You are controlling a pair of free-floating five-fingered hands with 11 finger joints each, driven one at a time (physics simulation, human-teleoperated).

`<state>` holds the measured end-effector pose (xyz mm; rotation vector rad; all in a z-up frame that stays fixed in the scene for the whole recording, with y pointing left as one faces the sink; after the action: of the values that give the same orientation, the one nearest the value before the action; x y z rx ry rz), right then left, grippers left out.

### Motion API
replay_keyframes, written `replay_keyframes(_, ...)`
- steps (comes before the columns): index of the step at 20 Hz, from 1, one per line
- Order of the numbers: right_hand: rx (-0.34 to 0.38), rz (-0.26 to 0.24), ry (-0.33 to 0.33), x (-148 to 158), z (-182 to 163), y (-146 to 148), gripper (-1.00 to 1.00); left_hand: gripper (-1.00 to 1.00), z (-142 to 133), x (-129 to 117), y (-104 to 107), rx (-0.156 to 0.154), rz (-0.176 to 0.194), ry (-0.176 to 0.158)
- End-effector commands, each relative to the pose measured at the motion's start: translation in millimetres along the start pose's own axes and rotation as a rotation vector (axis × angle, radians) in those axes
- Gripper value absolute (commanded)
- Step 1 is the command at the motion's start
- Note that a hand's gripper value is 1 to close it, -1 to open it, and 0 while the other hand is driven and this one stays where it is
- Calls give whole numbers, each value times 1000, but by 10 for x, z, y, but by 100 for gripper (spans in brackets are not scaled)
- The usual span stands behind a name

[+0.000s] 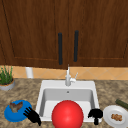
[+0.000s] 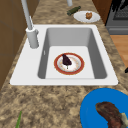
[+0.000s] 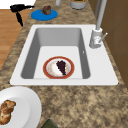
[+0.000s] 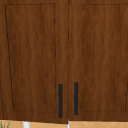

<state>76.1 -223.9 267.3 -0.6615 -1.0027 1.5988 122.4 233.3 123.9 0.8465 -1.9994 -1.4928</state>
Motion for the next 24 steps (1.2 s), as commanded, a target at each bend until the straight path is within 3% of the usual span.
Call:
replay_keyframes(1, 0, 0, 0, 0, 0, 0, 0, -100, 57, -12, -180, -21, 20, -123)
replay_keyframes(3, 0, 0, 0, 0, 0, 0, 0, -100, 97, -37, -241, -10, 42, -142)
replay_keyframes(7, 0, 0, 0, 0, 0, 0, 0, -100, 156, -66, -363, -17, 59, -186)
replay_keyframes(11, 0, 0, 0, 0, 0, 0, 0, -100, 177, -79, -319, -23, 87, -209)
replay_keyframes(18, 0, 0, 0, 0, 0, 0, 0, -100, 200, -88, -217, -48, 115, -202)
replay_keyframes(20, 0, 0, 0, 0, 0, 0, 0, -100, 221, -71, -169, -85, 99, -189)
replay_keyframes(24, 0, 0, 0, 0, 0, 0, 0, -100, 251, -32, -115, -115, 83, -205)
